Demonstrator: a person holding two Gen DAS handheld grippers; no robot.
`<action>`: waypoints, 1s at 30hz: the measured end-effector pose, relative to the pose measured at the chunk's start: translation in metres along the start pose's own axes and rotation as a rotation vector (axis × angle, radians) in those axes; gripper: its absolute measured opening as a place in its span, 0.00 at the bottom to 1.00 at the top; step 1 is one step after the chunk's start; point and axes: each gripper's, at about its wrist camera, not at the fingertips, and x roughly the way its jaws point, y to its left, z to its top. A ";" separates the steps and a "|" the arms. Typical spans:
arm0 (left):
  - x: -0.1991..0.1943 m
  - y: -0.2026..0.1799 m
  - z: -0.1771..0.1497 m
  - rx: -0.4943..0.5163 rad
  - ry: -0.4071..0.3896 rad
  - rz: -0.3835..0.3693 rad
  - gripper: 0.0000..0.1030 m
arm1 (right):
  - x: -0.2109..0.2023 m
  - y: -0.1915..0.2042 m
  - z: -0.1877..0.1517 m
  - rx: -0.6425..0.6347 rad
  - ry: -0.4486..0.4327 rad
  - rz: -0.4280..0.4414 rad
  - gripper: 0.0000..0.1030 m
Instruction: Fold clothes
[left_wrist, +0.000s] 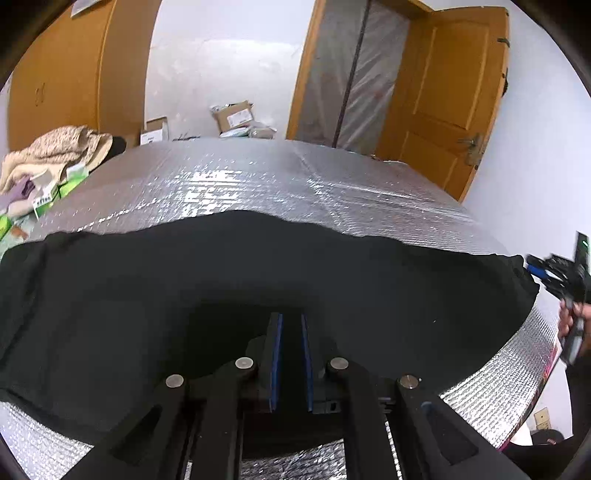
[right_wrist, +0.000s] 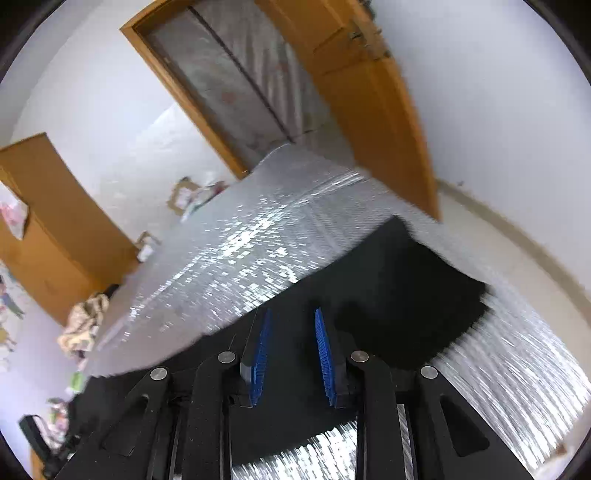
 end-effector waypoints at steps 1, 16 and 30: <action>0.002 -0.002 0.000 0.007 0.004 0.003 0.09 | 0.009 -0.003 0.006 0.020 0.021 -0.001 0.26; 0.021 0.002 -0.004 -0.011 0.060 0.000 0.10 | -0.027 -0.085 0.023 0.368 -0.103 0.057 0.26; 0.019 0.008 -0.006 -0.028 0.054 -0.019 0.10 | -0.007 -0.072 0.025 0.362 -0.049 -0.001 0.25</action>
